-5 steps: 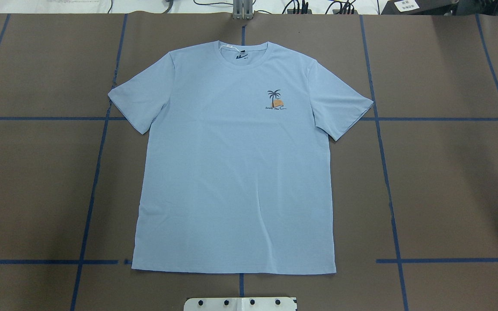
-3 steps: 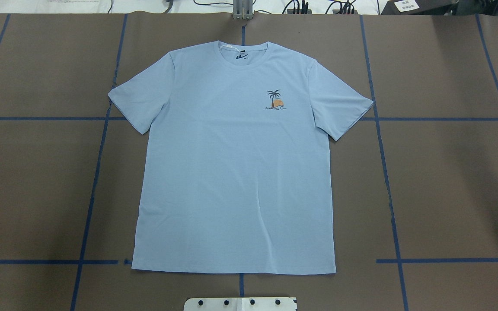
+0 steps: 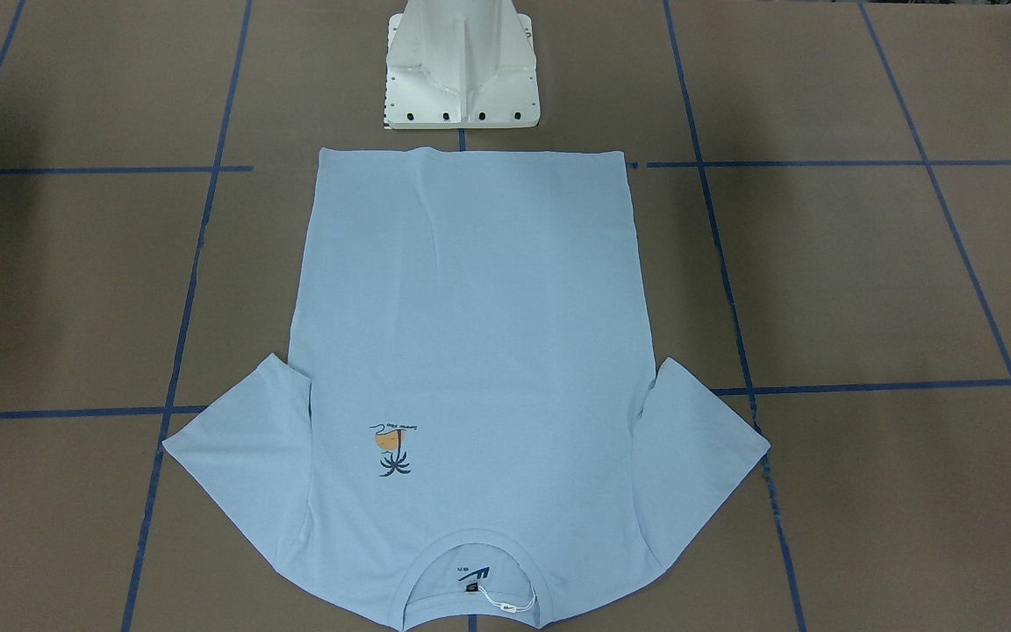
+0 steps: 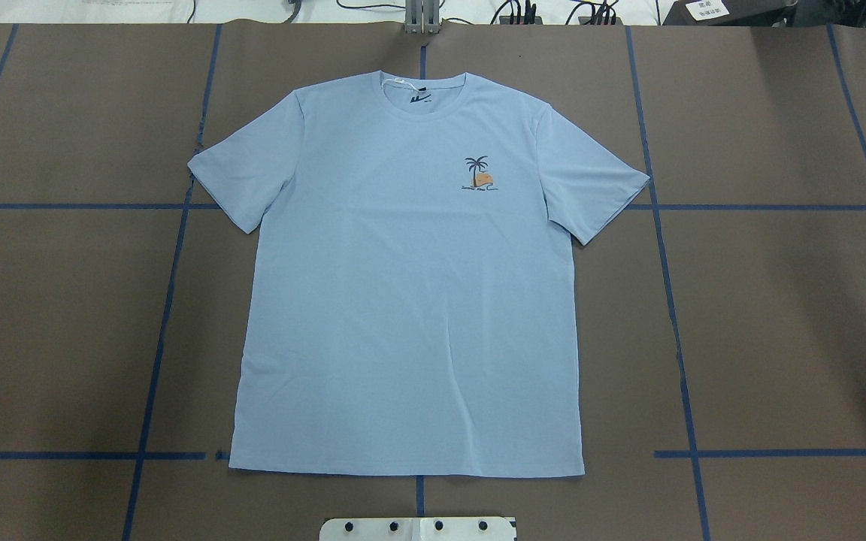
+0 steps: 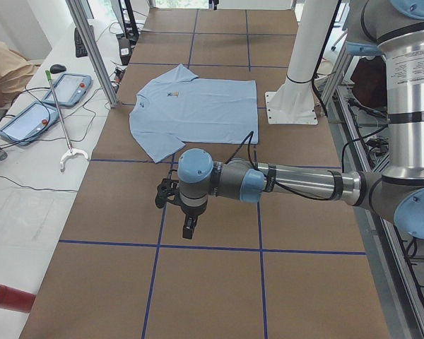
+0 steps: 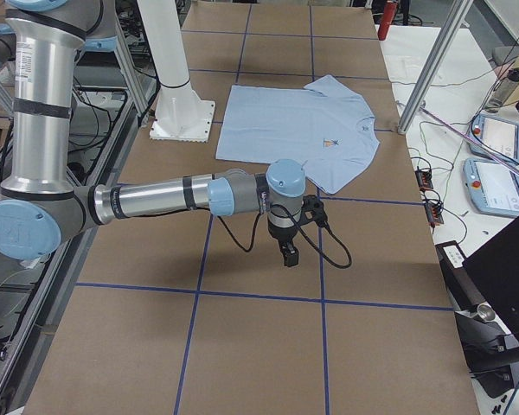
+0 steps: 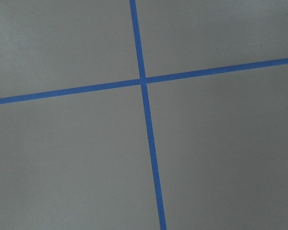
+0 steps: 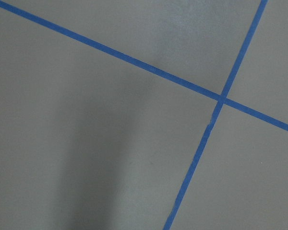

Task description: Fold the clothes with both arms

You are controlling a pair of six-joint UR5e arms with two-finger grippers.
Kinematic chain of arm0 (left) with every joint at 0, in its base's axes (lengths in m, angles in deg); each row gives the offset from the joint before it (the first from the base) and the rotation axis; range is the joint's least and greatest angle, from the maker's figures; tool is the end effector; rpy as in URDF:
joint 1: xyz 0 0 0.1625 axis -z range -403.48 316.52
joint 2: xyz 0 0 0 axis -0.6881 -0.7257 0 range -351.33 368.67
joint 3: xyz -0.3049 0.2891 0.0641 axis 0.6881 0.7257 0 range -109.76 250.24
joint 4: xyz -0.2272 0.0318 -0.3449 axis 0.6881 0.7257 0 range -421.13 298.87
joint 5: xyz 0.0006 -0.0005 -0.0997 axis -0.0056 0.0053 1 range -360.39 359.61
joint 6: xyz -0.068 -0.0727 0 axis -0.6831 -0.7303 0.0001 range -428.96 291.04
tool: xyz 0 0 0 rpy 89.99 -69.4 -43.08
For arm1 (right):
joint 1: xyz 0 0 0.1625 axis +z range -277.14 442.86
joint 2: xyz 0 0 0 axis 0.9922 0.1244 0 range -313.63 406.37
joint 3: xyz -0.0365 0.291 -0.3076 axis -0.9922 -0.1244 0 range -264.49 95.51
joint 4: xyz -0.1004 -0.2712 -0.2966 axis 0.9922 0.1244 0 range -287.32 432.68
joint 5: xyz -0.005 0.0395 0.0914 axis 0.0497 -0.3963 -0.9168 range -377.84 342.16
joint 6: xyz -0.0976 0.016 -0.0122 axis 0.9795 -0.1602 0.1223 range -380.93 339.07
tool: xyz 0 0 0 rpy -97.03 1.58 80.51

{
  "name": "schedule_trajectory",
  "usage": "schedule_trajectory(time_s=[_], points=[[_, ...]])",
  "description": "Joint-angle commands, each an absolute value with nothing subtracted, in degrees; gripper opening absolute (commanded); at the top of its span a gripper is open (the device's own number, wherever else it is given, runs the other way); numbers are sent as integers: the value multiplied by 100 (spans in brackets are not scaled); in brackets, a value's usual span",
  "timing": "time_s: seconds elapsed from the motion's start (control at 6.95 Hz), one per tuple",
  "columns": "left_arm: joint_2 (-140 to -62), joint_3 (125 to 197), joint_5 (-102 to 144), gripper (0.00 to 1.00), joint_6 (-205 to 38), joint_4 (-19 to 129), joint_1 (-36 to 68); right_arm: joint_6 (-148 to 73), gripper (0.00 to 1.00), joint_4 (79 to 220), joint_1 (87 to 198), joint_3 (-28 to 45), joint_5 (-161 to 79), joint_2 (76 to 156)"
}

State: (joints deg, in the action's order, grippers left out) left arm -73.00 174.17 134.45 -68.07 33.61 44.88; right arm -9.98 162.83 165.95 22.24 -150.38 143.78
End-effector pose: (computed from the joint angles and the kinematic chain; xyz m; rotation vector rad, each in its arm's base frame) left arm -0.0504 -0.4412 0.5963 0.1660 0.7817 0.1124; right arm 0.0124 -0.4470 0.5770 0.1797 -0.7390 -0.3559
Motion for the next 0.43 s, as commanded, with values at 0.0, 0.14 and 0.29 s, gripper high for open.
schedule_trajectory(time_s=[0.0,0.14,0.29], points=[[-7272,17456,13679,100,-6817,3397,4485,-1012,100,16163,16522,2133,-15256,14314],[-7298,17457,14029,100,-6826,3397,4459,-1108,100,16041,16286,2133,-15562,14192],[-7307,17474,14267,100,-6809,3432,4424,-1614,100,15726,16005,1976,-15617,13930]])
